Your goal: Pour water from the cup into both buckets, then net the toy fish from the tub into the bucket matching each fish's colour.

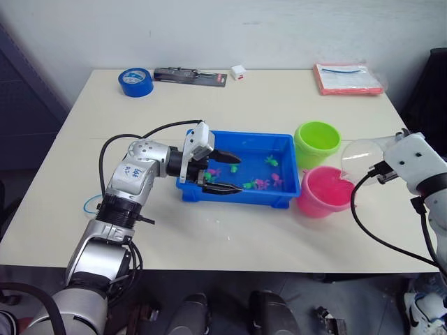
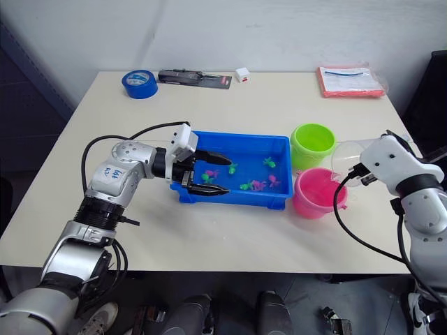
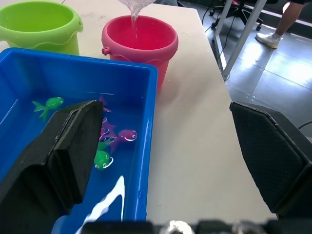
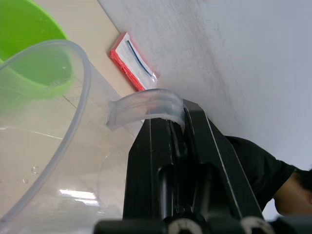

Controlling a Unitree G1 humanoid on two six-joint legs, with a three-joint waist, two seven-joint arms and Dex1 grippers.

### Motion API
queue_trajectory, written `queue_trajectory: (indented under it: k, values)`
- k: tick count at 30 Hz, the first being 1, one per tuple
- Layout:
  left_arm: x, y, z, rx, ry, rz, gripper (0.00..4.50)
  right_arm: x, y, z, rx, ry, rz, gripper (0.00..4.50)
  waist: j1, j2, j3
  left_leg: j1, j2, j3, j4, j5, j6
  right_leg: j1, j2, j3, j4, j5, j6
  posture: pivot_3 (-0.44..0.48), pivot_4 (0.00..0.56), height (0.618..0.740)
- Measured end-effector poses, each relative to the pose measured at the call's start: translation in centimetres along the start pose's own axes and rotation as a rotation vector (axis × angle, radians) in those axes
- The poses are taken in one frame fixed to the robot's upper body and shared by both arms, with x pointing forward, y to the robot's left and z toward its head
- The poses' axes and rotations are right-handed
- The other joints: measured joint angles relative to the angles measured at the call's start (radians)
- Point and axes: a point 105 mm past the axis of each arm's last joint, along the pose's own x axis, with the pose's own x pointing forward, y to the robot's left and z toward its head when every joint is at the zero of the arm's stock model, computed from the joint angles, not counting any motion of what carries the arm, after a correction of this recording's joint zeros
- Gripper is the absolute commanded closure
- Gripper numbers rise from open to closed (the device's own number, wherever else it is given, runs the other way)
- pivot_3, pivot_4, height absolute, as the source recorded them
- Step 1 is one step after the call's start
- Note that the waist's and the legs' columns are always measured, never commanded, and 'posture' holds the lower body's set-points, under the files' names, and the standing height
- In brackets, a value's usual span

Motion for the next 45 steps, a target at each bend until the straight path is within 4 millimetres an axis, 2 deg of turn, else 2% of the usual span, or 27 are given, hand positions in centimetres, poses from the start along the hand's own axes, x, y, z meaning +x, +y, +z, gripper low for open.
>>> queue_trajectory:
  k: [8,18,21,25,28,35,39,45]
  values:
    - [-0.2,-0.1,-0.4,-0.020,0.005,0.004,0.00,0.3,0.4,-0.2,0.064,0.010,0.017,3.84,0.000,0.000,0.000,0.000,0.000,0.000,0.000,0.000,0.000,0.000,0.000,0.000,0.000,0.000,0.000,0.000,0.150,0.737]
    - [-0.6,0.2,-0.4,-0.077,-0.011,0.029,0.00,0.9,-1.4,-1.4,0.408,0.082,-0.036,3.84,0.000,0.000,0.000,0.000,0.000,0.000,0.000,0.000,0.000,0.000,0.000,0.000,0.001,0.000,0.000,0.000,0.150,0.737]
    - [-0.8,0.3,-0.3,-0.095,-0.020,0.034,0.00,0.9,-1.3,-1.8,0.486,0.093,-0.031,3.84,0.000,0.000,0.000,0.000,0.000,0.000,0.000,0.000,0.000,0.000,0.000,0.000,0.001,0.000,0.000,0.000,0.150,0.737]
    - [-1.2,1.0,0.3,-0.079,-0.028,0.066,0.00,2.0,-2.0,-2.1,0.636,0.103,-0.067,3.84,-0.002,0.000,0.000,0.000,0.000,0.000,0.001,0.000,0.000,0.000,0.000,0.000,0.001,0.000,0.000,0.000,0.150,0.737]
    - [-1.6,2.0,0.8,-0.052,-0.022,0.120,0.00,3.1,-2.7,-2.1,0.680,0.114,-0.098,3.84,-0.002,0.000,0.000,0.000,0.000,0.000,0.000,0.000,0.000,-0.001,0.000,0.000,0.001,0.000,0.000,0.000,0.150,0.737]
    - [-3.2,4.4,0.6,-0.081,-0.032,0.289,0.00,7.0,-1.7,-1.1,0.644,0.157,-0.100,3.84,-0.008,0.000,0.000,-0.004,0.000,0.000,0.000,0.000,0.000,-0.007,-0.001,0.000,0.004,0.000,0.000,0.000,0.150,0.737]
    - [-3.3,4.7,0.5,-0.073,-0.021,0.326,0.00,8.3,-1.2,-0.9,0.593,0.171,-0.100,3.84,-0.011,0.000,0.000,-0.008,-0.002,0.002,0.001,0.000,0.000,-0.014,-0.002,-0.002,0.008,0.000,0.000,0.000,0.150,0.737]
    - [-3.1,4.5,0.6,-0.058,-0.020,0.331,0.00,10.0,-1.0,0.2,0.474,0.163,-0.135,3.84,-0.027,0.000,0.000,-0.009,-0.002,0.002,0.000,0.000,0.000,-0.015,-0.002,-0.002,0.010,0.000,0.000,0.000,0.150,0.737]
